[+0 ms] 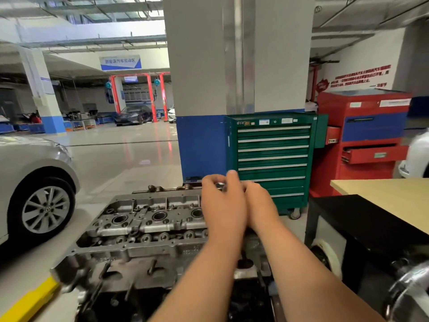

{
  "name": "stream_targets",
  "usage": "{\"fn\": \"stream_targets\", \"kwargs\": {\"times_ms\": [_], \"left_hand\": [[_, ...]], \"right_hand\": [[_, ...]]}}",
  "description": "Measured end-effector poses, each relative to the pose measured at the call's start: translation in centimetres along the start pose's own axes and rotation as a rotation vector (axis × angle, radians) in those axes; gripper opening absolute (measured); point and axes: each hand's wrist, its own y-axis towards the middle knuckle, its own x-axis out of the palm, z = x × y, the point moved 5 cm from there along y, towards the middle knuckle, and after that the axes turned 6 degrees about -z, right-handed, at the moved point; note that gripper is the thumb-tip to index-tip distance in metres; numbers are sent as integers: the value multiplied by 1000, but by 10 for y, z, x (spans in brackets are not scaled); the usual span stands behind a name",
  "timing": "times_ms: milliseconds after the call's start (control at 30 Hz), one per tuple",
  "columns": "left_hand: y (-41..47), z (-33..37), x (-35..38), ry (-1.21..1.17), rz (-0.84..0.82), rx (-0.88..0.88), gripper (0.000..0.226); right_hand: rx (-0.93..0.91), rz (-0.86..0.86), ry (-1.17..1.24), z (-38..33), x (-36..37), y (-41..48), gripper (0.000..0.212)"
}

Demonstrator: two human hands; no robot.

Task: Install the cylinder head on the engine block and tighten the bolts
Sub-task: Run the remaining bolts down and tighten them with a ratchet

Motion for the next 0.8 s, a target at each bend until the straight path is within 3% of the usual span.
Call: {"fn": "stream_targets", "kwargs": {"times_ms": [67, 100, 167, 200, 267, 300, 367, 433, 467, 533, 600, 633, 667, 700, 733, 800], "left_hand": [[-10, 2, 4, 12, 129, 97, 26], [-2, 3, 3, 102, 87, 75, 32], [21, 4, -1, 156, -224, -75, 44], [27, 4, -1, 30, -436, -193, 46], [26, 4, -1, -143, -582, -320, 44], [22, 0, 1, -109, -526, -284, 39], [5, -4, 1, 51, -146, -46, 22], [-12, -1, 6, 6, 39, 87, 18], [-7, -2, 5, 61, 25, 75, 20], [18, -1, 0, 105, -222, -106, 40], [27, 1, -1, -93, -570, -304, 48], [26, 0, -1, -132, -602, -336, 45], [21, -3, 1, -85, -546, -286, 40], [12, -5, 3, 56, -368, -160, 32], [0, -3, 3, 68, -180, -20, 21], [-17, -2, 8, 8, -45, 71, 11]], "right_hand": [[-24, -34, -74, -2, 2, 1, 23], [-20, -26, -109, -2, 3, -1, 20], [6, 9, -79, -1, 3, -2, 13], [26, 31, -45, 1, 2, -2, 13], [50, 46, -32, 2, 2, -2, 14], [38, 41, -46, 2, 2, -3, 15], [7, 21, -31, 0, 3, -1, 17], [-26, -3, 39, 0, 5, 1, 18], [-29, 0, -9, 0, 6, 2, 17], [9, 33, -77, 4, 4, 3, 14], [38, 53, -9, 7, 4, 4, 12], [48, 57, 1, 7, 5, 3, 12], [46, 50, -35, 7, 5, 5, 11], [43, 22, -79, 6, 5, 6, 12], [31, -12, -126, 5, 7, 9, 14], [-21, -58, -210, 1, 9, 10, 21]]}}
